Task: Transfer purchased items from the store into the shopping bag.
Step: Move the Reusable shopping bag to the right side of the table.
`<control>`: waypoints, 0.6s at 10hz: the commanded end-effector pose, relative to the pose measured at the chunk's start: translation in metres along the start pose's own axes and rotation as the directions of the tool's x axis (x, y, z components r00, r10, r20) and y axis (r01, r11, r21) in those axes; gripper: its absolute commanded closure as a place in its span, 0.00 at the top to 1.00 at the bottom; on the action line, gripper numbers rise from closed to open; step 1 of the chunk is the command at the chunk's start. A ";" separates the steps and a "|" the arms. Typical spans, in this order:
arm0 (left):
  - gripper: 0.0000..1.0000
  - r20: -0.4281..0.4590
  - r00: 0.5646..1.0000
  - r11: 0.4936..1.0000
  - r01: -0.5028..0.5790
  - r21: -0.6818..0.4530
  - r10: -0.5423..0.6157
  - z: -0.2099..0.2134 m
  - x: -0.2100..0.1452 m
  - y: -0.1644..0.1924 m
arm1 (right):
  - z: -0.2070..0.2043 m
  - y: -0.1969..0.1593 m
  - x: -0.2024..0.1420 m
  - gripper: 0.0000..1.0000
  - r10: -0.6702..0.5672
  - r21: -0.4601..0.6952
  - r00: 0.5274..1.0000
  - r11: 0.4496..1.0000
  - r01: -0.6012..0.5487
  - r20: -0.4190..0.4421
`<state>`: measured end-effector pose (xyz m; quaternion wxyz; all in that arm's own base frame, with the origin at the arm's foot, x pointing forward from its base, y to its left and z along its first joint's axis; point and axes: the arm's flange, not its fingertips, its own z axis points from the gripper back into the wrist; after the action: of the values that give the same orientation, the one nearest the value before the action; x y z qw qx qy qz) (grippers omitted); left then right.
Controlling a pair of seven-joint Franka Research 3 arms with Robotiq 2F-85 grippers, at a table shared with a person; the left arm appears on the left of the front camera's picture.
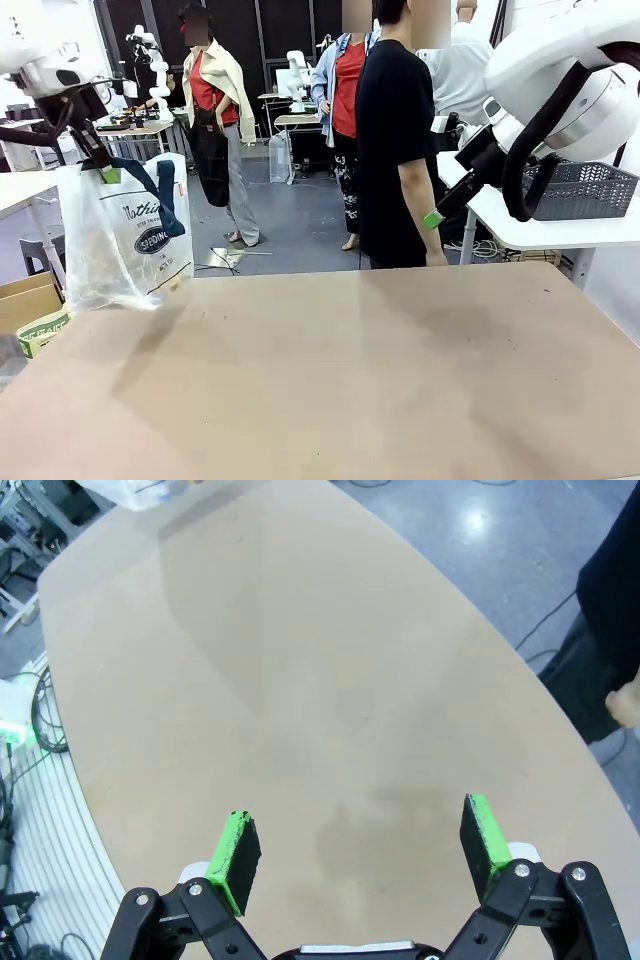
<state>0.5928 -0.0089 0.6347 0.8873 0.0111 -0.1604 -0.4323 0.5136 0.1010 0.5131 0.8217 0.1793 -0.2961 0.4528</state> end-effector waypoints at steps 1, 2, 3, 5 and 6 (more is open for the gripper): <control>0.00 0.051 0.998 0.999 -0.032 0.010 0.031 -0.010 -0.019 -0.011 | 0.002 -0.001 0.003 1.00 -0.009 0.007 1.000 1.000 0.009 -0.013; 0.00 0.063 0.997 0.999 -0.043 0.001 0.043 -0.017 -0.026 -0.011 | 0.002 -0.001 0.003 1.00 -0.009 0.007 1.000 1.000 0.009 -0.013; 0.00 0.046 0.995 0.996 -0.085 0.012 0.084 -0.031 -0.035 -0.009 | 0.002 -0.001 0.003 1.00 -0.009 0.007 1.000 1.000 0.009 -0.013; 0.00 0.017 0.988 0.988 -0.150 -0.027 0.151 -0.052 -0.046 -0.019 | 0.002 -0.001 0.003 1.00 -0.009 0.007 1.000 1.000 0.009 -0.013; 0.00 0.000 0.987 0.986 -0.161 -0.037 0.161 -0.059 -0.050 -0.025 | 0.002 -0.001 0.003 1.00 -0.009 0.007 1.000 1.000 0.009 -0.013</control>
<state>0.5748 0.0107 0.5630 0.9145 -0.0123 -0.1430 -0.3782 0.5136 0.1010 0.5131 0.8217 0.1794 -0.2960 0.4528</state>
